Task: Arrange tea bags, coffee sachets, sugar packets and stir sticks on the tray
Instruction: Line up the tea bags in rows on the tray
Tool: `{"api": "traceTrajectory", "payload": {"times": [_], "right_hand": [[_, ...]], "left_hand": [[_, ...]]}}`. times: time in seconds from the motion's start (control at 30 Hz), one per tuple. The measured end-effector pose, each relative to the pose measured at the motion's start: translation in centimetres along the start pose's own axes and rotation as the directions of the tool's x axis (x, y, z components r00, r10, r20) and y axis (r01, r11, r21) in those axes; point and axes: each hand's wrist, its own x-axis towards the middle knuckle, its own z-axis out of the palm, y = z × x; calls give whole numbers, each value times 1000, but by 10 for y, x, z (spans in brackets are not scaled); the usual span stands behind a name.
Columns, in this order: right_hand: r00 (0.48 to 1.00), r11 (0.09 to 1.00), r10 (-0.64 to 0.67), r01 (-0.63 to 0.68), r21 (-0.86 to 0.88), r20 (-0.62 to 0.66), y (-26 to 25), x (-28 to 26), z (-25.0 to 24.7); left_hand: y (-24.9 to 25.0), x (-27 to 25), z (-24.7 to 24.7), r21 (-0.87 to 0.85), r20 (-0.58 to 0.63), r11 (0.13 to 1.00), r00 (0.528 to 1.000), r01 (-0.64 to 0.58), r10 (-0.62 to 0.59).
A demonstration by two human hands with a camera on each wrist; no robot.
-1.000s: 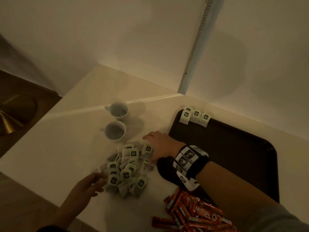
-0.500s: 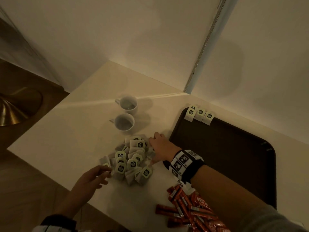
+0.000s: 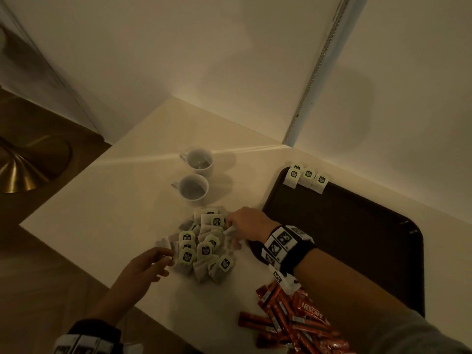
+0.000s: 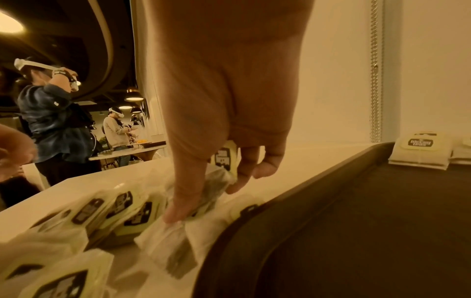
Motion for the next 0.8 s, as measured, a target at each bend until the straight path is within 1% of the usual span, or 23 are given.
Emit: {"api": "traceTrajectory", "payload": {"times": [0.1, 0.2, 0.27, 0.33, 0.4, 0.47, 0.5, 0.53, 0.6, 0.67, 0.73, 0.8], "right_hand": [[997, 991, -56, 62, 123, -51, 5, -4, -14], [987, 964, -129, 148, 220, -97, 6, -15, -45], [972, 942, -194, 222, 253, -131, 2, -25, -72], [958, 922, -243, 277, 272, -153, -3, -35, -97], [950, 917, -271, 303, 259, -152, -7, -44, -117], [948, 925, -269, 303, 228, -169, -5, -50, -131], [946, 929, -264, 303, 213, -190, -3, -54, -136], [942, 931, -257, 301, 207, -214, 0, -57, -139], [940, 931, -232, 288, 222, -250, 8, -63, -145], [946, 922, -193, 265, 281, -259, 15, -70, -149], [951, 896, -165, 255, 363, -260, 20, -75, -153], [947, 887, -136, 247, 390, -290, 27, -78, -155]], "left_hand": [[24, 7, 6, -25, 38, 998, 998, -55, 55], [65, 14, 19, -148, 63, 983, 991, -111, 121], [93, 24, 27, -246, 118, 963, 982, -111, 144], [120, 36, 41, -372, 220, 927, 966, -46, 136], [144, 46, 54, -468, 353, 881, 928, 68, 116], [168, 52, 66, -498, 463, 854, 879, 152, 113], [176, 54, 71, -501, 493, 846, 863, 179, 109], [184, 56, 75, -511, 504, 837, 857, 197, 106], [194, 60, 83, -553, 484, 811, 866, 191, 126], [199, 63, 89, -609, 452, 774, 878, 175, 158], [203, 66, 95, -654, 428, 735, 889, 181, 162], [207, 70, 100, -683, 410, 706, 899, 188, 158]]}}
